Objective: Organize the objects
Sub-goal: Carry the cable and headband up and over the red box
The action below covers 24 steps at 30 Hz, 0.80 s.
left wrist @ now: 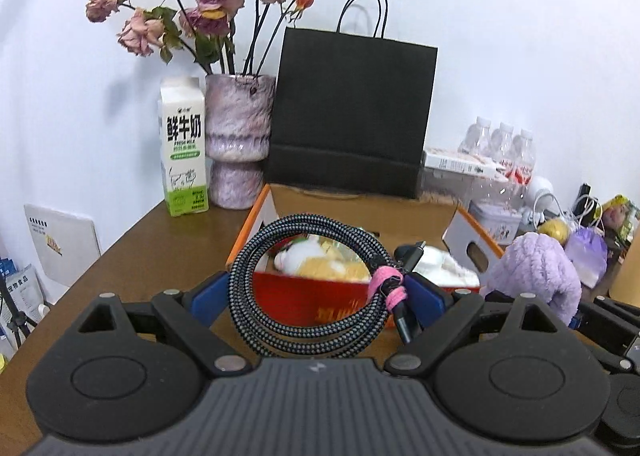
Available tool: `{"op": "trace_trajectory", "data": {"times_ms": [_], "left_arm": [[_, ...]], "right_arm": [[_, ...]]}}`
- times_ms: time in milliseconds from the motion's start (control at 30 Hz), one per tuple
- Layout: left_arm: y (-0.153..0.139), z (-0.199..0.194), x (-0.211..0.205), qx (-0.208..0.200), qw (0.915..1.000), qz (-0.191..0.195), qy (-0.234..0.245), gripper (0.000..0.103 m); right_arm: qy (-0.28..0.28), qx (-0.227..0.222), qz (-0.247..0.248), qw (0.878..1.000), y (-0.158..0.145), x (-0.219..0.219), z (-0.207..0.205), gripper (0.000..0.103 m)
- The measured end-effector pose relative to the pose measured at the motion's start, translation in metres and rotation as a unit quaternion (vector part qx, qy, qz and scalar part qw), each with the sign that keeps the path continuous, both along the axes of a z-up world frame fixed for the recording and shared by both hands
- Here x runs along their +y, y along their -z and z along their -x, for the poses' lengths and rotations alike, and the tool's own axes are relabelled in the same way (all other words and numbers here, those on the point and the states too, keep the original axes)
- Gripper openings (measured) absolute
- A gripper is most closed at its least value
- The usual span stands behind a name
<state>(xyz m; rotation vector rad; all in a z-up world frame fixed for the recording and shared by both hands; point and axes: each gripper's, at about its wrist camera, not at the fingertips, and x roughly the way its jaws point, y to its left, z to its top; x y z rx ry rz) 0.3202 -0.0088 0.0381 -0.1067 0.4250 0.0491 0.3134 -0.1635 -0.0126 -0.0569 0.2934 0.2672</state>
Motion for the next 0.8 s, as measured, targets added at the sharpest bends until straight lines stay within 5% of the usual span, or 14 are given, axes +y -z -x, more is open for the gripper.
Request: {"op": "trace_trajectory", "data": {"times_ms": [800], "left_arm": [[-0.008,-0.087,-0.012,-0.027,0.9996,-0.002,-0.011,0.093]], "right_arm": [[-0.007,-0.025,-0.008,1.0,-0.007,-0.009,-0.086,0.02]]}}
